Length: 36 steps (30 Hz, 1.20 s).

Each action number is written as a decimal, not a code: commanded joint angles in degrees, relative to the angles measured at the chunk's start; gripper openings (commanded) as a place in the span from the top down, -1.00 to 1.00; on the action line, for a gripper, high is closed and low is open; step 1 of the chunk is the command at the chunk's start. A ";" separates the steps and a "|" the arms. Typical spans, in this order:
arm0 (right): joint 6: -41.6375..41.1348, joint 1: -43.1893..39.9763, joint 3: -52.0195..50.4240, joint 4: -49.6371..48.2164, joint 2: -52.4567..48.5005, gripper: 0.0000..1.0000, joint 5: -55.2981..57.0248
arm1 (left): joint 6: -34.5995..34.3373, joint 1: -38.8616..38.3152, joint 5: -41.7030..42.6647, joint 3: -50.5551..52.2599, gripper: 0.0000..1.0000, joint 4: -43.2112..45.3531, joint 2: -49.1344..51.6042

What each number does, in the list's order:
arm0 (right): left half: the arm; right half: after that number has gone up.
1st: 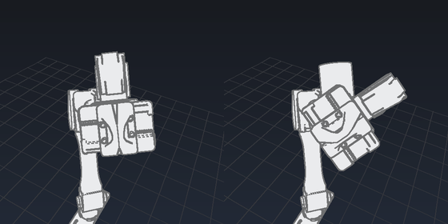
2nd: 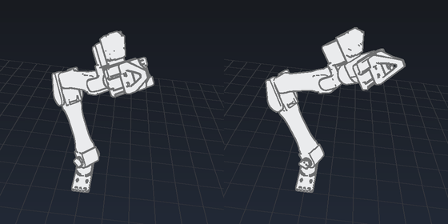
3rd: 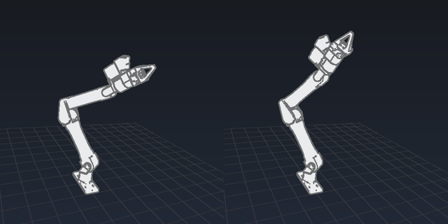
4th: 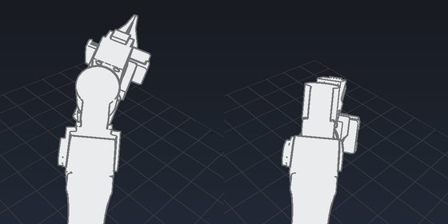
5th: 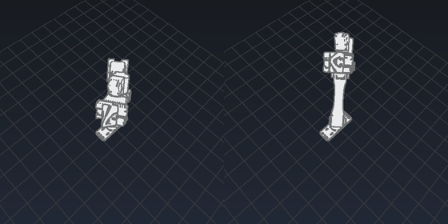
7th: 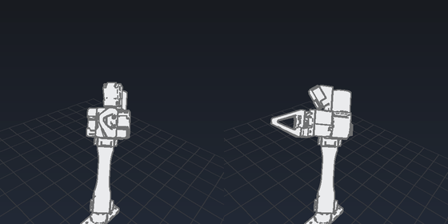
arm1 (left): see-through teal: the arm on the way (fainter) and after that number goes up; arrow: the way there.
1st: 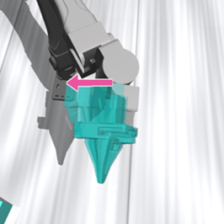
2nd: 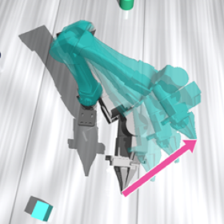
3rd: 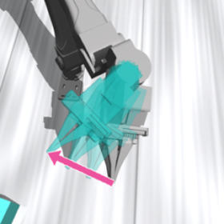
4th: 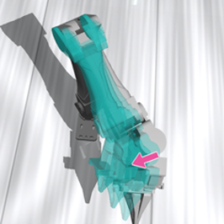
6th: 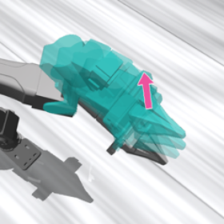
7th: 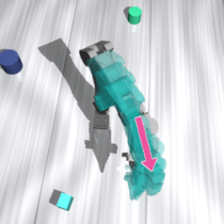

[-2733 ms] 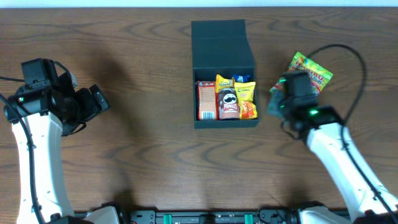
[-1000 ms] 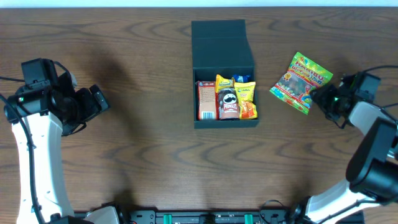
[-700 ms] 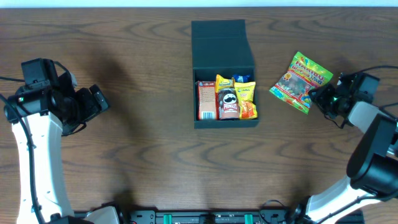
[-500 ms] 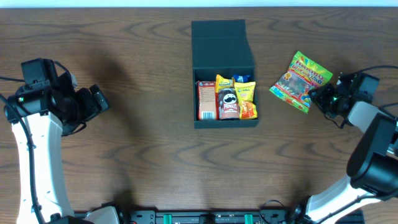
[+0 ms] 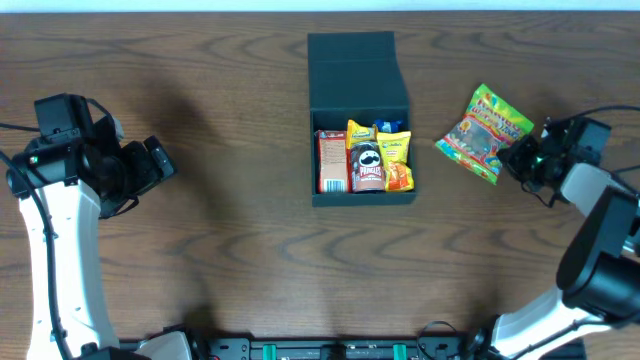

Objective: Pack container
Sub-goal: 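Grasp the Haribo gummy bag top with the right gripper and lift, then carry the Haribo bag left and lower it into the box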

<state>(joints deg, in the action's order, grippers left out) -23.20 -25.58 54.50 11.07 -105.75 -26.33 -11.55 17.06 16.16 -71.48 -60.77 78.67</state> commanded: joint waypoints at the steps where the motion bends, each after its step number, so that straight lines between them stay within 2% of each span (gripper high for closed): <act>1: 0.57 0.76 -0.31 3.63 7.50 0.97 3.76 | 0.39 0.26 -0.07 0.26 -0.91 -0.04 0.31; 6: 2.80 3.63 2.86 15.26 17.33 0.97 8.13 | 0.39 0.26 -0.07 0.26 -0.91 -0.04 0.31; 10: 4.37 8.11 7.63 22.86 21.20 0.97 12.44 | 0.39 0.26 -0.07 0.26 -0.91 -0.04 0.31; 18: 5.95 23.37 23.15 38.84 21.77 0.97 20.26 | 0.39 0.26 -0.07 0.26 -0.91 -0.04 0.31; 21: 5.90 30.60 30.45 45.44 21.77 0.97 26.32 | 0.39 0.26 -0.04 0.26 -0.91 -0.04 0.31; 24: 5.86 35.28 35.87 50.62 21.77 0.97 26.80 | 0.39 0.26 -0.04 0.26 -0.90 -0.04 0.31; 29: 2.60 42.99 38.10 50.93 21.42 0.97 24.74 | 0.39 0.26 -0.04 0.26 -0.90 -0.04 0.31; 36: -1.27 52.76 38.07 44.76 16.37 0.97 24.33 | 0.39 0.26 -0.07 0.26 -0.90 -0.04 0.28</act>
<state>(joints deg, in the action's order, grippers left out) -21.85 24.29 91.57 57.36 -86.87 -1.96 -11.55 17.04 16.14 -71.48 -60.75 78.67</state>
